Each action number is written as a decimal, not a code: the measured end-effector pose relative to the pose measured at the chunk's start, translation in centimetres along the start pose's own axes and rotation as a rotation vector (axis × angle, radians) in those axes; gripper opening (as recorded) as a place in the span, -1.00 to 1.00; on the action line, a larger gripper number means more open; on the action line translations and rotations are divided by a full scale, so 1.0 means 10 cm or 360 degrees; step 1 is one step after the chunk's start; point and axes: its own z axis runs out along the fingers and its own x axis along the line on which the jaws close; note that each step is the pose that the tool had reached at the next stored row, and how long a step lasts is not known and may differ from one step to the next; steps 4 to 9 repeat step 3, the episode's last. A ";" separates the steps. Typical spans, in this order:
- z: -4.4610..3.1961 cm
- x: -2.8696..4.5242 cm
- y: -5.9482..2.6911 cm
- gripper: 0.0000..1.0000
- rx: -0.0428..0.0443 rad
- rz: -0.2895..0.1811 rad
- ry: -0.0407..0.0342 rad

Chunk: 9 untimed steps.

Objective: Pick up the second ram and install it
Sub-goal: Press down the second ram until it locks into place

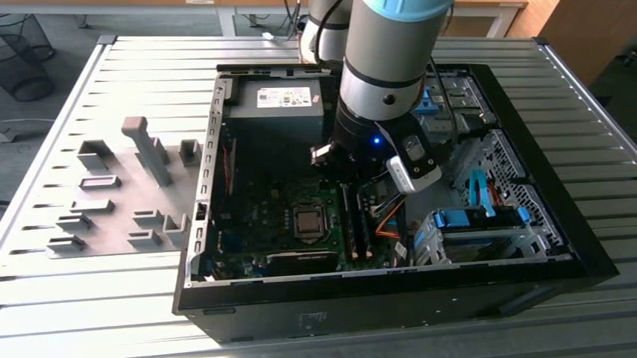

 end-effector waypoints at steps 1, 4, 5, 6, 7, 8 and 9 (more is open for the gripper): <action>0.000 0.000 0.000 -0.80 0.0000 0.0000 0.0000; -0.001 0.000 0.000 -0.80 0.0000 0.0000 0.0000; -0.001 0.000 0.000 -0.80 0.0000 0.0000 0.0000; -0.001 0.000 0.000 -0.80 0.0000 0.0000 0.0000; -0.001 0.000 0.000 -0.80 0.0000 0.0000 0.0000; -0.001 0.000 0.000 -0.80 0.0000 0.0000 0.0000; -0.001 0.000 0.000 -0.80 0.0000 0.0000 0.0000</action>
